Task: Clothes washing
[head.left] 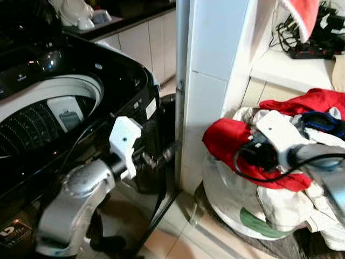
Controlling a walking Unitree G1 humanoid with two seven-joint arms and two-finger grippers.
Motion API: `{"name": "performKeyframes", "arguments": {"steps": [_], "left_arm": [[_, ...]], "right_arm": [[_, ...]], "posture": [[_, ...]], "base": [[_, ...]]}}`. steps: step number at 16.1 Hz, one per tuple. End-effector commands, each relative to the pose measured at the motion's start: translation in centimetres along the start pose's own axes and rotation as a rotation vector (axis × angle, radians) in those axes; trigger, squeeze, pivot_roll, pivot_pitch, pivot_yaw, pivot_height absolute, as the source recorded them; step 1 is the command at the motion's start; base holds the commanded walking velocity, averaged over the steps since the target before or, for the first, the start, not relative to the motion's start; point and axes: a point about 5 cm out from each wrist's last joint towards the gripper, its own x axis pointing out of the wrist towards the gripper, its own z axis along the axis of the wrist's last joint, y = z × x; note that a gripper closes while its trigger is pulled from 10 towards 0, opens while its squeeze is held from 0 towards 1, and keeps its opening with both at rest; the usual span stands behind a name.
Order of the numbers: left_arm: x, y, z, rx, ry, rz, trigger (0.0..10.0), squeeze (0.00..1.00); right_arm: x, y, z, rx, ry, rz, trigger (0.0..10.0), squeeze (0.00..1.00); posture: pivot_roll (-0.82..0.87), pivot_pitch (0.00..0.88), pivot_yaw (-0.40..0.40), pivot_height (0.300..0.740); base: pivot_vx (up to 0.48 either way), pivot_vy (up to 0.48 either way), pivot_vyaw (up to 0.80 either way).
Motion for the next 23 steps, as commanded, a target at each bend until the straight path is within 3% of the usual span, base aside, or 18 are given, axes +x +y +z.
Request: {"name": "performKeyframes", "arguments": {"steps": [1,4,5,6,7,8,10,13,18,21,23], "left_arm": [[0.0,-0.3,-0.2,-0.034,0.028,-0.029,10.0,0.00],[0.6,-1.0,-0.1,-0.142,0.024,-0.059,10.0,0.00],[0.9,-1.1,0.0,-0.141,0.019,-0.056,10.0,0.00],[0.9,-1.1,0.1,-0.127,0.024,-0.055,10.0,0.00],[0.9,-1.1,0.2,-0.136,0.028,-0.051,10.0,0.00],[0.9,-1.0,0.2,-0.137,0.029,-0.045,10.0,0.00],[0.9,-1.3,0.5,-0.031,0.024,-0.053,10.0,0.00],[0.9,-1.7,0.8,-0.135,-0.002,-0.080,10.0,0.00],[0.9,-1.9,0.6,-0.238,0.001,-0.092,10.0,0.00],[0.8,-1.9,0.6,-0.203,0.018,-0.099,10.0,0.00],[0.8,-1.9,0.5,-0.231,0.023,-0.091,10.0,0.00]], "right_arm": [[0.3,0.4,-0.7,-0.040,0.035,0.021,10.0,0.00],[1.0,0.1,-1.7,-0.122,0.086,-0.005,10.0,0.00],[1.3,0.1,-1.7,-0.106,0.086,0.005,7.2,0.00],[1.3,0.0,-1.8,-0.105,0.088,0.014,2.4,0.00],[1.3,-0.1,-1.8,-0.108,0.089,0.018,0.0,0.00],[1.4,-0.1,-1.8,-0.110,0.088,0.018,0.0,0.00],[1.4,-0.4,-1.8,-0.115,0.087,0.013,0.0,0.00],[1.4,-0.7,-1.9,-0.114,0.089,0.016,0.0,0.00],[1.3,-0.7,-2.0,-0.109,0.088,0.019,0.0,0.00],[1.2,-0.6,-2.1,-0.107,0.088,0.018,0.0,0.00],[1.0,-0.8,-2.0,-0.113,0.085,0.016,0.0,0.00]], "posture": [[-0.08,0.000,0.035,0.740],[-0.08,0.000,0.038,0.740],[-0.07,0.000,0.036,0.740],[-0.07,0.000,0.033,0.740],[-0.07,0.000,0.031,0.740],[-0.07,0.000,0.031,0.740],[-0.06,0.000,0.028,0.740],[-0.06,0.000,0.026,0.740],[-0.06,0.000,0.029,0.740],[-0.06,0.000,0.031,0.740],[-0.06,0.000,0.030,0.740]], "base": [[0.000,0.000,0.00],[0.000,0.000,0.00],[0.000,0.000,0.00],[0.000,0.000,0.00],[0.000,0.000,0.00],[0.000,0.000,0.00],[0.000,0.000,0.00],[0.000,0.000,0.00],[0.000,0.000,0.00],[0.000,0.000,0.00],[0.000,0.000,0.00]]}}
